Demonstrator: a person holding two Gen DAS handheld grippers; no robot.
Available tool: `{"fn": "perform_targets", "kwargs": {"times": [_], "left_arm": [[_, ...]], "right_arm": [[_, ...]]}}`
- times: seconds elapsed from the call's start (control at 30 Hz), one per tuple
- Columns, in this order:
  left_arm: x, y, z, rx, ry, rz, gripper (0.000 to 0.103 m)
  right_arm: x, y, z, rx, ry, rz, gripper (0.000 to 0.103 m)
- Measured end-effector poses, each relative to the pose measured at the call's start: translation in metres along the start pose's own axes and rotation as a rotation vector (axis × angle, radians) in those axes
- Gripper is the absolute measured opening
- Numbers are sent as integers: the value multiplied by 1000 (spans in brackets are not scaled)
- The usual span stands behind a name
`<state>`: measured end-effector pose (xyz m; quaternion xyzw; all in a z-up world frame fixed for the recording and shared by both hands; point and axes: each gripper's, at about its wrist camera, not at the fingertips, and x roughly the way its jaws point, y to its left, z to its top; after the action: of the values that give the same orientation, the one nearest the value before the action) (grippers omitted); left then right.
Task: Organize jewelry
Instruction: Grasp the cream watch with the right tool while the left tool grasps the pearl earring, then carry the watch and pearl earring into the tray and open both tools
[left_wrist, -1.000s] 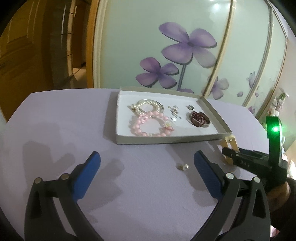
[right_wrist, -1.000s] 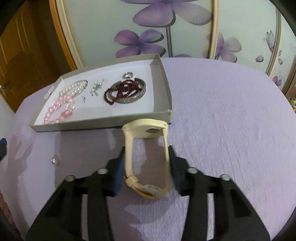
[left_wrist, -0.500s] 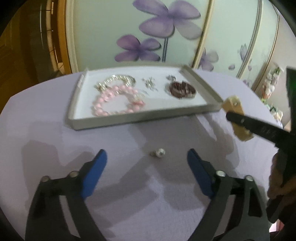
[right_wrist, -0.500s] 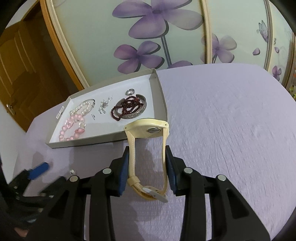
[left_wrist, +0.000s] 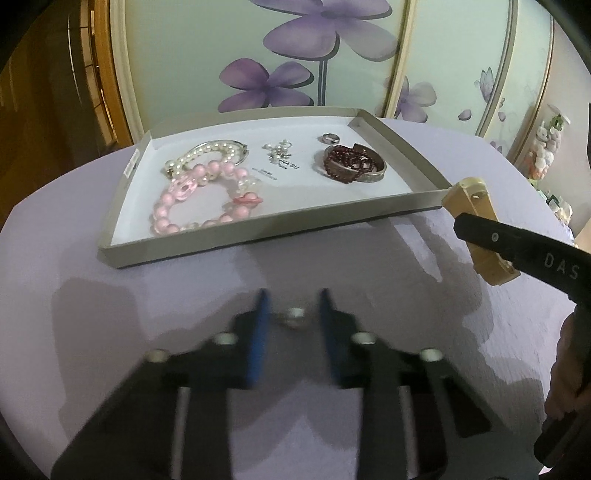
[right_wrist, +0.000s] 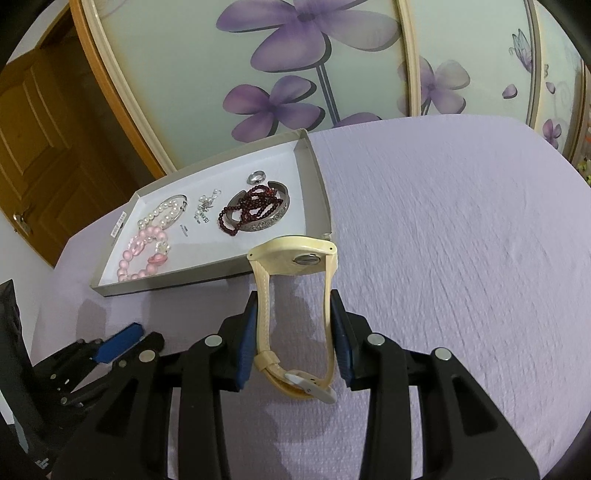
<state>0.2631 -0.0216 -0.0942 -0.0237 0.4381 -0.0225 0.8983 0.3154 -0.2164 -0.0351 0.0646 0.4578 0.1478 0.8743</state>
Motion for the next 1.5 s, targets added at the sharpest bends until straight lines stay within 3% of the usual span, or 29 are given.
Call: {"fn": "perform_targets", "kwargs": {"times": [0.3, 0.8, 1.27, 1.5], "left_arm": [[-11, 13, -5, -36, -14, -9, 21], [-56, 92, -4, -198, -91, 96, 21], [-53, 94, -1, -210, -90, 84, 21], [-54, 94, 7, -206, -102, 77, 21]], "right_arm": [[-8, 6, 1, -7, -19, 32, 38], [-13, 40, 1, -90, -19, 120, 38], [-14, 39, 1, -92, -18, 114, 38], [-3, 53, 45, -130, -68, 81, 38]]}}
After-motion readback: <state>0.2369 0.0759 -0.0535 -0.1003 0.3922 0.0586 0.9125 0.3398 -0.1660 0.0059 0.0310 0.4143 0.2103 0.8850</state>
